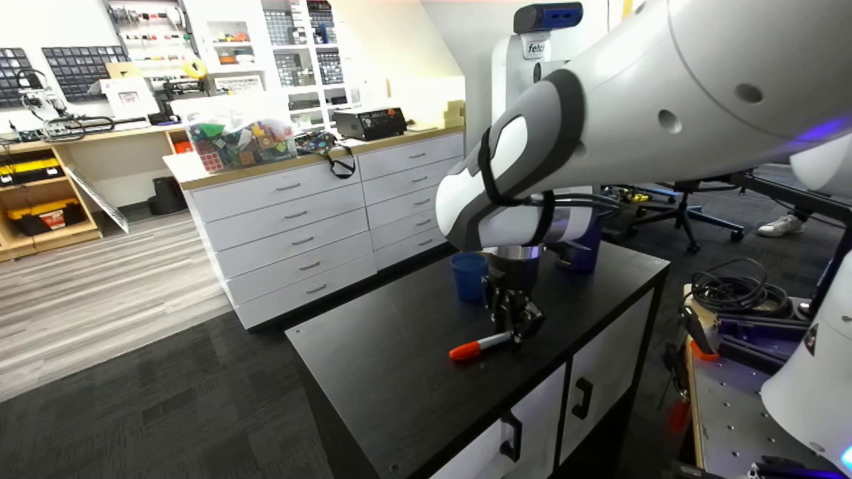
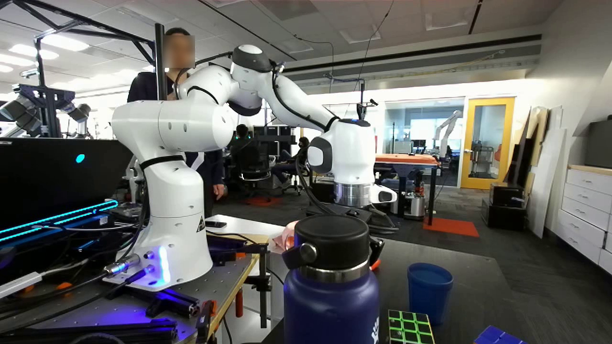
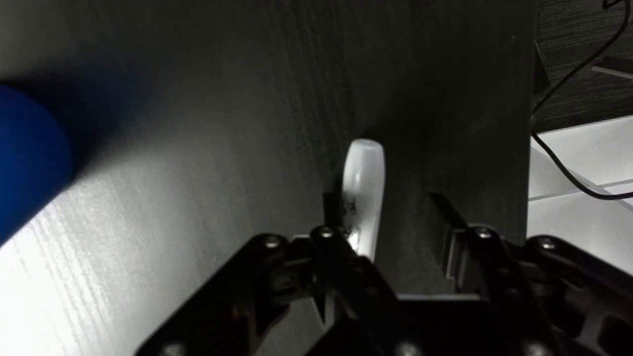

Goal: Pick up the pen from the table and put it in the blue cup.

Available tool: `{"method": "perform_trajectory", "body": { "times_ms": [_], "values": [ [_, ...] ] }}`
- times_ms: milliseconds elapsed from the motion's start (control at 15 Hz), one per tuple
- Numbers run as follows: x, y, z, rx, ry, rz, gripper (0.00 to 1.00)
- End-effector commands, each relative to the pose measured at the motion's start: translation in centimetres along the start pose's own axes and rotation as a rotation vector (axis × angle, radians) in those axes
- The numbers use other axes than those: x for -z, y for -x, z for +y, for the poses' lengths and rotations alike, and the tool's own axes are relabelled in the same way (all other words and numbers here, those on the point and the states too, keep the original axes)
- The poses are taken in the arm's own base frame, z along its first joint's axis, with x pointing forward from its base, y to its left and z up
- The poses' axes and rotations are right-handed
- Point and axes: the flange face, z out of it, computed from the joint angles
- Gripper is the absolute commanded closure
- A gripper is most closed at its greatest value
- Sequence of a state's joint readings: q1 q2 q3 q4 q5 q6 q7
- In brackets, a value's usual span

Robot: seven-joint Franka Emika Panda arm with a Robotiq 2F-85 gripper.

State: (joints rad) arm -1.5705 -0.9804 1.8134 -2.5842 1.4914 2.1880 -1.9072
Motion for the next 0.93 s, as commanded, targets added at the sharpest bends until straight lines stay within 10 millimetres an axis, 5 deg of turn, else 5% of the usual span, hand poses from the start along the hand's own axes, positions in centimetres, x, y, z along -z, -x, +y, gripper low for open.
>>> {"method": "perform_trajectory", "body": {
  "times_ms": [0, 133, 867],
  "values": [
    [0.23, 0.14, 0.33, -0.006, 0.001, 0.035, 0.84],
    [0.27, 0.17, 0.35, -0.008, 0.002, 0.038, 0.98],
    [1.22, 0.22, 0.78, -0.011, 0.029, 0.042, 0.94]
  ]
}}
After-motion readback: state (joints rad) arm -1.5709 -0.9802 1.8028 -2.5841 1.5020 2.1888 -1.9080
